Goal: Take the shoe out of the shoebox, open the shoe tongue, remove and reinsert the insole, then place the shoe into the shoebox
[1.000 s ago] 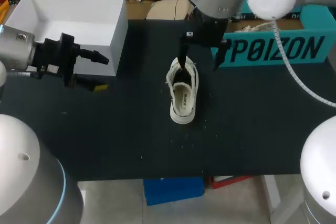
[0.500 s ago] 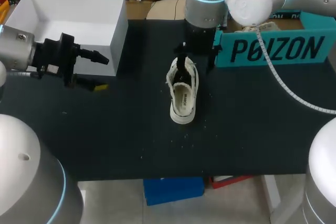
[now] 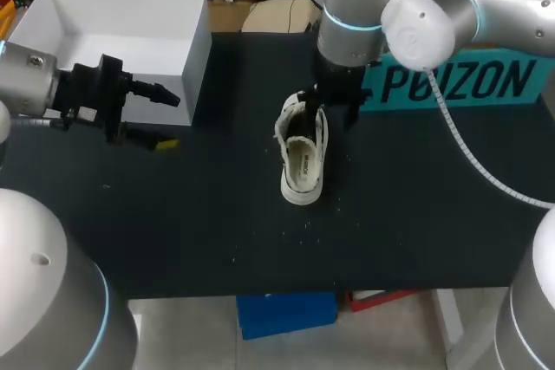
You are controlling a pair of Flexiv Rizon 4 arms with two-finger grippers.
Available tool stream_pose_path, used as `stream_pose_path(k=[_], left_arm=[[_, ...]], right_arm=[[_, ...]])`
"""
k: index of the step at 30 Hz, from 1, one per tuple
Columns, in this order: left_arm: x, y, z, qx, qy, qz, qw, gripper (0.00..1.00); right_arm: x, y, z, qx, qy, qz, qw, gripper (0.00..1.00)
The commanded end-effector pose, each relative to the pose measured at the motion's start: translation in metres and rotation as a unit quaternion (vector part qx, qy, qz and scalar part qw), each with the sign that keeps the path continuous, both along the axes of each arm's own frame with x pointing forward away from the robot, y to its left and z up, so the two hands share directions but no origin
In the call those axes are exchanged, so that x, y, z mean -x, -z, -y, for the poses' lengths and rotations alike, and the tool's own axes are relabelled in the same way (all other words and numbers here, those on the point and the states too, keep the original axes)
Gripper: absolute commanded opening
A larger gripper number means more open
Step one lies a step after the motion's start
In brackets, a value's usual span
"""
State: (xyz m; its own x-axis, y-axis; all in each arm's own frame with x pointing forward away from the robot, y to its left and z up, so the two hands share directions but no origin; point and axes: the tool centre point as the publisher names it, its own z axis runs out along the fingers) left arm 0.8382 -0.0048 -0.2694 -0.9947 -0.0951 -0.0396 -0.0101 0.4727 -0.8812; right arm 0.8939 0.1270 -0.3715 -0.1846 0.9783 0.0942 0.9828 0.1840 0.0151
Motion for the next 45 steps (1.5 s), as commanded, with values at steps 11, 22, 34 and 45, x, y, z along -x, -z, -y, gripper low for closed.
stream_pose_path(k=[11,22,34,45], left_arm=[[0.0,0.001,0.001,-0.001,-0.001,0.001,1.0,1.0],[0.0,0.001,0.001,-0.001,-0.001,0.001,1.0,1.0],[0.0,0.001,0.001,-0.001,-0.001,0.001,1.0,1.0],[0.0,0.001,0.001,-0.001,-0.001,0.001,1.0,1.0]], right_arm=[[-0.017,0.047,-0.004,0.009,0.007,-0.01,1.0,0.61],[-0.01,0.046,-0.007,0.019,0.035,-0.001,0.999,0.0],[0.001,-0.017,-0.006,0.037,0.041,-0.005,0.998,0.0],[0.0,-0.147,0.053,0.132,-0.288,0.025,0.948,0.0]])
